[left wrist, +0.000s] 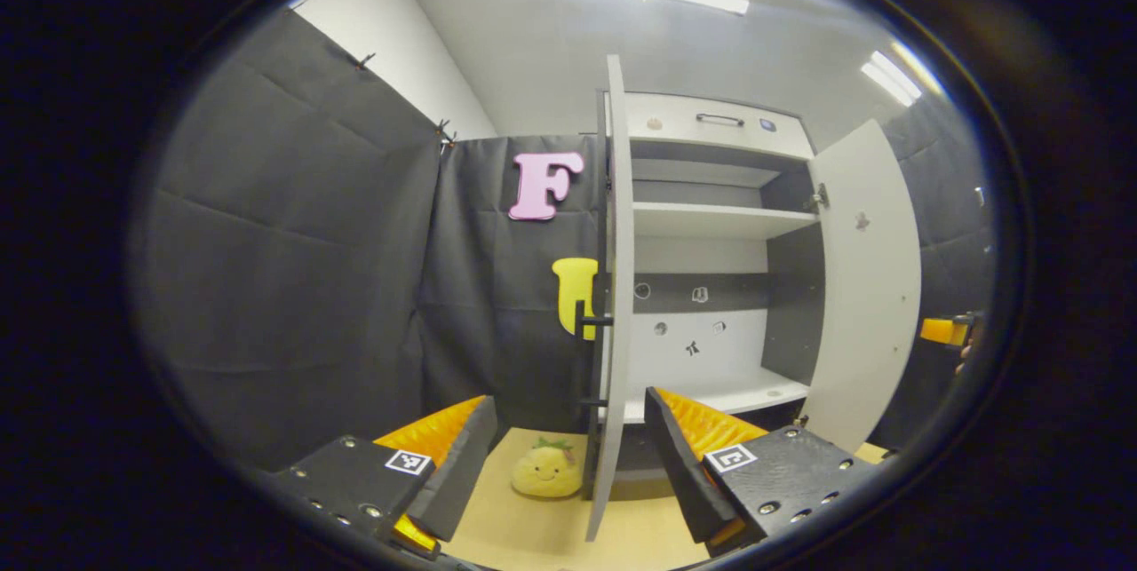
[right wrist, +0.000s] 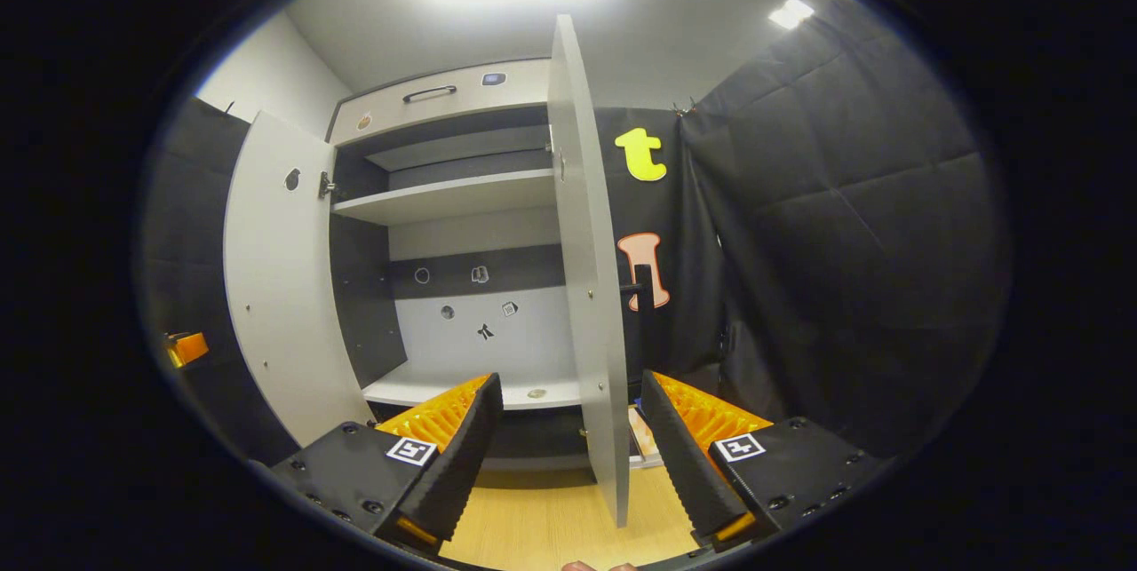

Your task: Open the right door of the double-door shoe cabinet with the right hand, and open the left door with the left hand.

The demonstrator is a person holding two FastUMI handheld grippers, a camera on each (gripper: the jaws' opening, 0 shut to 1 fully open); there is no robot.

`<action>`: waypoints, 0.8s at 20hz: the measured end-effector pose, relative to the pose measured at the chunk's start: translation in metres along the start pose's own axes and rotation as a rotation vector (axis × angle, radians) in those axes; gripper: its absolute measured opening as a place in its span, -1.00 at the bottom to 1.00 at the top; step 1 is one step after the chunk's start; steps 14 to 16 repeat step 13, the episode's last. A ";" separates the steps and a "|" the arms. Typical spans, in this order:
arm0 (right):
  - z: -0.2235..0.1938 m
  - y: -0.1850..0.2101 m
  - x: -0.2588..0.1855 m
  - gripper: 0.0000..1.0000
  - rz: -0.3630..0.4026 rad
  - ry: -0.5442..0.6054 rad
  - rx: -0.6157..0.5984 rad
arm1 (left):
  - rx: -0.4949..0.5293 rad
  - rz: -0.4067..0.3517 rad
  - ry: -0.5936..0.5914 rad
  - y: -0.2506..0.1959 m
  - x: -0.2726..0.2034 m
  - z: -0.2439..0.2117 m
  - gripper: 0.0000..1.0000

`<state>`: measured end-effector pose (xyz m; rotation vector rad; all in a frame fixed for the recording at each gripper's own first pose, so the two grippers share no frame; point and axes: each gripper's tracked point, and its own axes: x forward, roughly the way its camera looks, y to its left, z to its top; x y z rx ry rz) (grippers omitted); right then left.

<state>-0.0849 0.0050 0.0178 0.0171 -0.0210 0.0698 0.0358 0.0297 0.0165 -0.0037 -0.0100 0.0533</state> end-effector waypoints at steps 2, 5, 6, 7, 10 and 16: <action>-0.004 0.000 -0.001 0.96 -0.003 0.002 0.014 | 0.010 -0.016 0.008 -0.011 0.003 -0.005 0.92; -0.012 0.000 -0.001 0.96 -0.011 0.018 0.025 | 0.031 -0.043 0.013 -0.024 0.006 -0.009 0.92; -0.014 0.000 0.000 0.95 -0.013 0.019 0.020 | 0.030 -0.049 0.011 -0.028 0.009 -0.010 0.92; -0.015 -0.001 0.001 0.95 -0.018 0.019 0.016 | 0.025 -0.053 0.012 -0.031 0.012 -0.011 0.92; -0.017 0.001 0.004 0.96 -0.010 0.017 0.017 | -0.003 -0.051 0.024 -0.032 0.018 -0.018 0.92; -0.024 0.007 0.006 0.96 0.008 0.025 0.021 | -0.024 -0.040 0.032 -0.031 0.017 -0.024 0.92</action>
